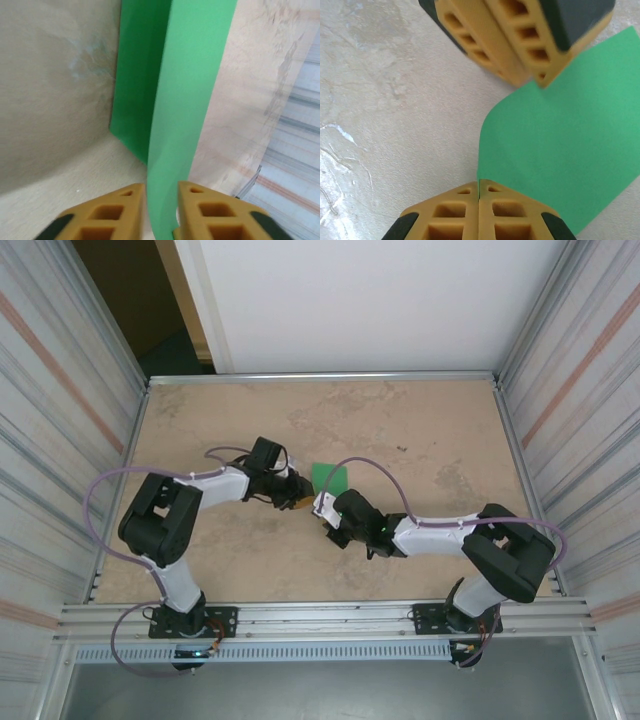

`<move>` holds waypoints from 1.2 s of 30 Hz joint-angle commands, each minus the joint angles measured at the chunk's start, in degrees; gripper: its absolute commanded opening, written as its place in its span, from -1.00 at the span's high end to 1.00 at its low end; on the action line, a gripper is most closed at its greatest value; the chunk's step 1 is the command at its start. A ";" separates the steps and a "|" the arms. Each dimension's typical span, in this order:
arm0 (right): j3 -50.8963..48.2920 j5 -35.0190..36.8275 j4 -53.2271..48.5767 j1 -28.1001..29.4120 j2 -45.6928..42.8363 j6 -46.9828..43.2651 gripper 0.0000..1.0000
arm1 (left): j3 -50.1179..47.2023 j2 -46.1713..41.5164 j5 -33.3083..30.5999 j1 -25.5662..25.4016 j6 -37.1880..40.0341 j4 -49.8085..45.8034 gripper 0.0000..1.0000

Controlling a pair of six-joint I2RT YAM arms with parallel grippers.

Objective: Fold a paper plane with a square sheet of paper (pick it up from the middle)

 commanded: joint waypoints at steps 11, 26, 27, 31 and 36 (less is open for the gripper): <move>-0.86 -11.28 -1.13 -2.03 -2.07 10.66 1.00 | 6.37 -0.33 -1.40 -1.38 6.34 -4.11 0.38; -0.81 -18.47 -0.76 -3.57 0.91 19.87 1.00 | 17.82 13.27 -7.45 -4.38 14.20 -15.92 0.70; -0.76 -18.98 -0.54 -3.97 1.21 20.66 1.00 | 18.13 13.99 -7.63 -4.45 14.51 -16.12 0.72; -0.33 -19.04 -0.67 -5.35 2.20 23.05 1.00 | 18.89 16.04 -8.56 -4.62 15.09 -17.09 0.79; 0.67 -18.86 -1.88 -7.25 3.57 25.71 1.00 | 19.32 17.57 -9.03 -4.76 15.80 -18.10 0.83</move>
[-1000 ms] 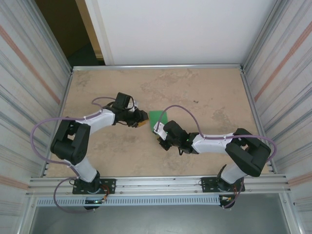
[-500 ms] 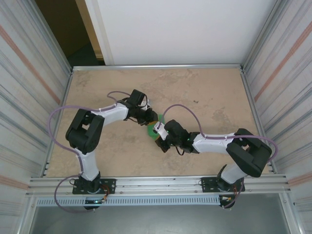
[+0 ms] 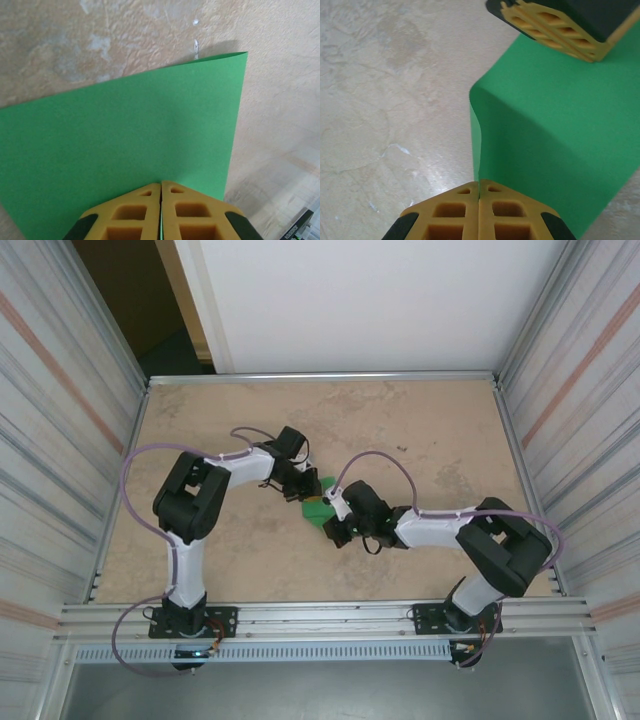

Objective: Fold a paper plane with a square sheet of paper (pick it up from the middle)

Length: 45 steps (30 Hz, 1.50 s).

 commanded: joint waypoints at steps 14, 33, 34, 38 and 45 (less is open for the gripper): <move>5.30 5.18 -7.20 -1.98 3.65 6.13 1.00 | 2.67 3.66 -1.43 -0.83 3.77 -5.00 0.86; 6.19 6.52 -9.02 -2.07 4.45 7.50 1.00 | 6.48 1.02 -0.68 -0.58 5.54 -6.34 0.73; 6.18 6.48 -9.02 -2.11 4.44 7.52 1.00 | 6.72 0.61 -1.17 -0.36 5.62 -6.42 0.70; 6.25 6.36 -9.02 -2.05 4.47 7.62 1.00 | 6.79 0.80 -2.57 0.98 5.55 -6.64 0.65; 6.40 6.67 -9.27 -2.04 4.18 7.71 1.00 | 7.80 4.09 -2.80 1.26 6.30 -8.04 0.74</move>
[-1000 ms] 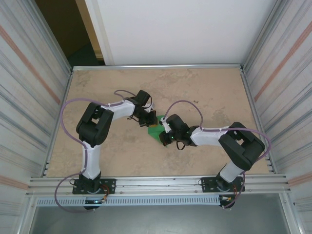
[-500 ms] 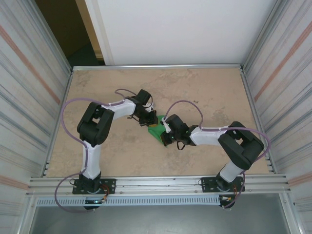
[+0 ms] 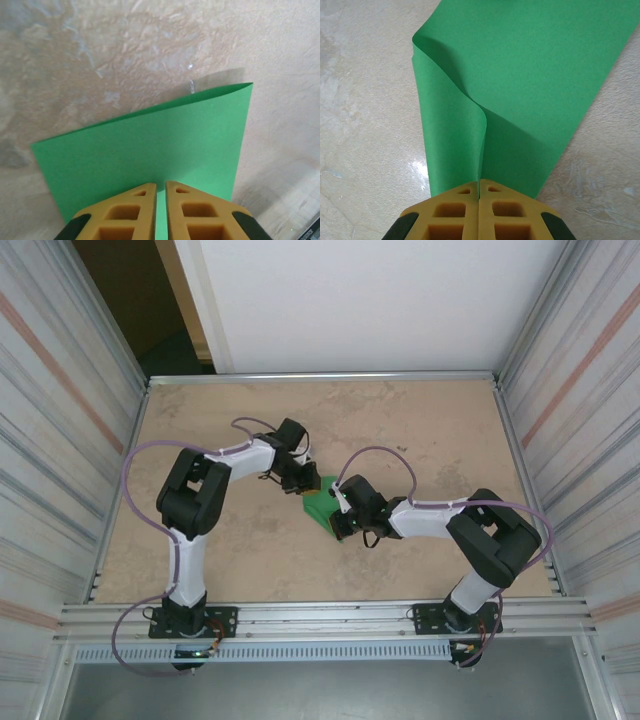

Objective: Fold a paper plane with a square sheet of paper (pick it up from the middle)

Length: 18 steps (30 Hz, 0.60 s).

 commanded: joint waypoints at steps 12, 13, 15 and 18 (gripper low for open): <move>2.86 1.75 -2.26 -0.40 0.60 2.05 1.00 | 2.03 4.48 -1.79 -0.18 3.42 -4.27 0.81; 2.94 1.83 -2.39 -0.45 0.65 2.05 1.00 | 2.06 4.59 -1.76 -0.22 3.49 -4.28 0.82; 3.15 1.92 -2.58 -0.48 0.96 1.99 1.00 | 2.09 4.67 -1.80 -0.24 3.44 -4.27 0.82; 3.28 2.01 -2.83 -0.39 1.08 1.97 1.00 | 2.03 4.75 -1.64 -0.23 3.61 -4.28 0.82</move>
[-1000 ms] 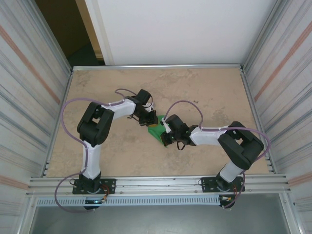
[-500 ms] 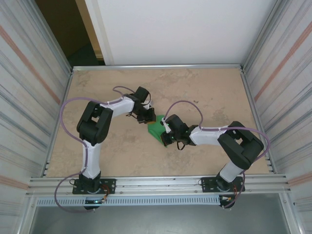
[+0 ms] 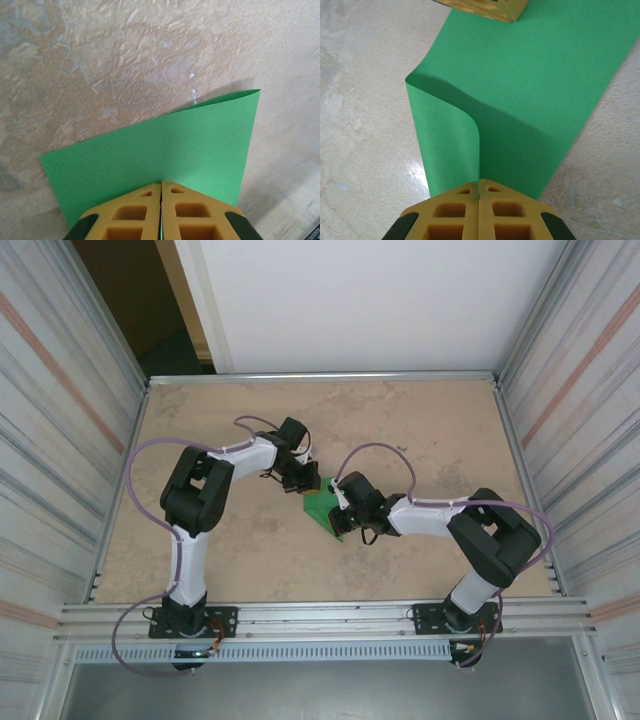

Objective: Fold a paper plane with a square sheet of paper (pick it up from the middle)

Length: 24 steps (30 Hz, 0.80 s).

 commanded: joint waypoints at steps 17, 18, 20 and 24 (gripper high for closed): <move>1.94 1.78 -3.18 -0.29 1.80 2.45 1.00 | 0.03 2.88 -1.08 -0.21 1.24 -2.50 0.81; 2.00 1.89 -3.27 -0.37 1.83 2.49 1.00 | 0.04 2.97 -1.05 -0.22 1.15 -2.41 0.81; 2.21 1.93 -3.44 -0.36 1.77 2.43 1.00 | 0.04 2.95 -0.99 -0.20 1.29 -2.45 0.81; 2.41 2.04 -3.66 -0.40 2.02 2.36 1.00 | -0.09 3.06 -0.91 -0.19 1.30 -2.49 0.82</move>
